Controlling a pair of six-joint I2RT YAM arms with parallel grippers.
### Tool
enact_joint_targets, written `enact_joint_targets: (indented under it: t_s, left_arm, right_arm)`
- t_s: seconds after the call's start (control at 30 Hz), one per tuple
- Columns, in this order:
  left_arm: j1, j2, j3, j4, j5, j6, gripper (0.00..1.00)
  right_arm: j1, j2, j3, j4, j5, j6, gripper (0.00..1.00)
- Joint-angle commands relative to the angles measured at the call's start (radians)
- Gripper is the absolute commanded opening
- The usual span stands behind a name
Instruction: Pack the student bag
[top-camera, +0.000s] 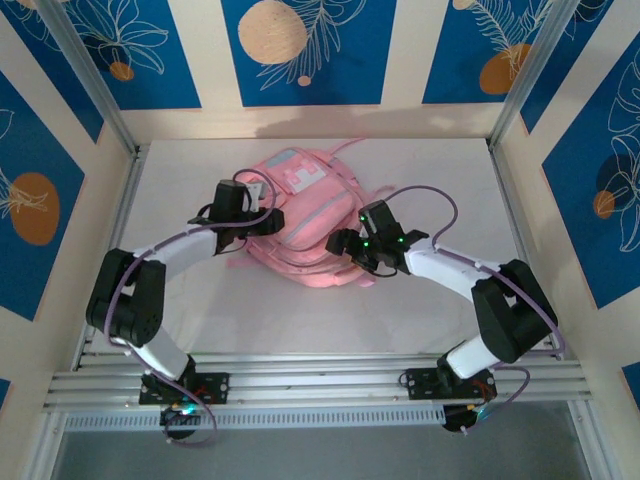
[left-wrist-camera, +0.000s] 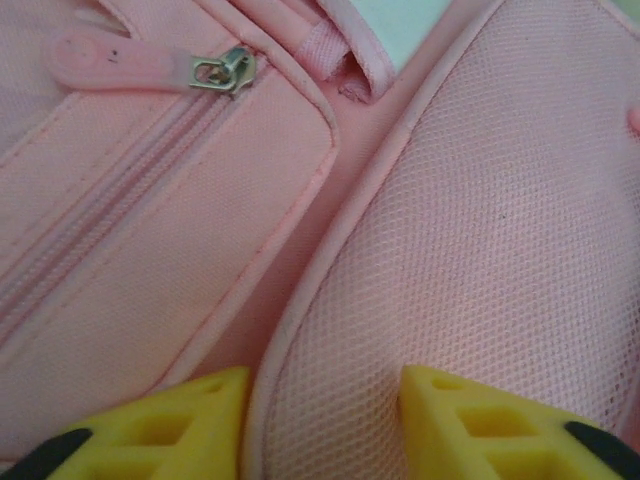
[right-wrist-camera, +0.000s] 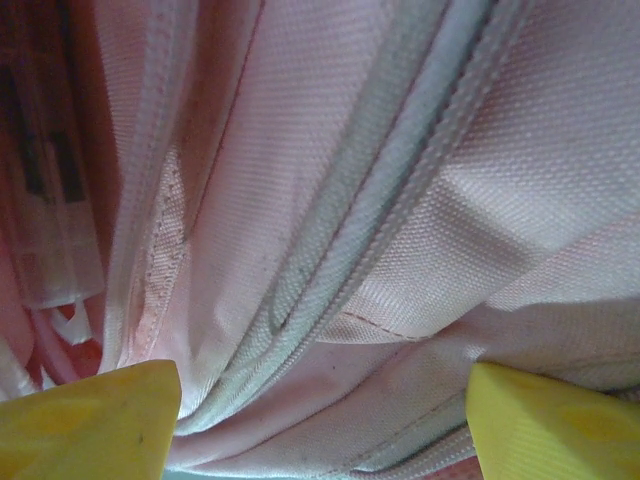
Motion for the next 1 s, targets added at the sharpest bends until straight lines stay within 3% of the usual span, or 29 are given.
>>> enact_joint_targets:
  t_s: [0.0, 0.1, 0.23, 0.4, 0.5, 0.67, 0.83, 0.97]
  left_arm:
    - [0.002, 0.018, -0.038, 0.099, 0.158, -0.058, 0.3]
    - [0.0, 0.004, -0.071, 0.127, 0.197, -0.106, 0.23]
    - [-0.013, -0.032, -0.112, 0.178, 0.244, -0.175, 0.22]
    - [-0.062, -0.051, -0.111, 0.192, 0.259, -0.215, 0.34]
    - [-0.091, -0.038, -0.096, 0.188, 0.245, -0.218, 0.32]
    - [-0.107, 0.002, -0.064, 0.179, 0.213, -0.207, 0.0]
    - [-0.113, 0.02, -0.042, 0.203, 0.205, -0.232, 0.0]
    - [-0.116, 0.016, -0.031, 0.221, 0.189, -0.247, 0.0]
  right_arm:
    - [-0.034, 0.032, 0.002, 0.004, 0.057, 0.006, 0.76]
    - [-0.078, 0.058, 0.033, 0.006, 0.048, 0.005, 0.75]
    - [-0.121, 0.107, 0.099, -0.012, 0.042, -0.038, 0.74]
    - [-0.166, 0.144, 0.185, -0.129, 0.079, -0.092, 0.74]
    - [-0.167, 0.092, 0.18, -0.173, 0.106, -0.127, 0.74]
    - [-0.128, -0.068, 0.131, -0.285, 0.183, -0.168, 0.72]
    - [-0.036, -0.187, 0.103, -0.347, 0.201, -0.178, 0.7]
    - [0.075, -0.186, 0.116, -0.329, 0.177, -0.148, 0.69]
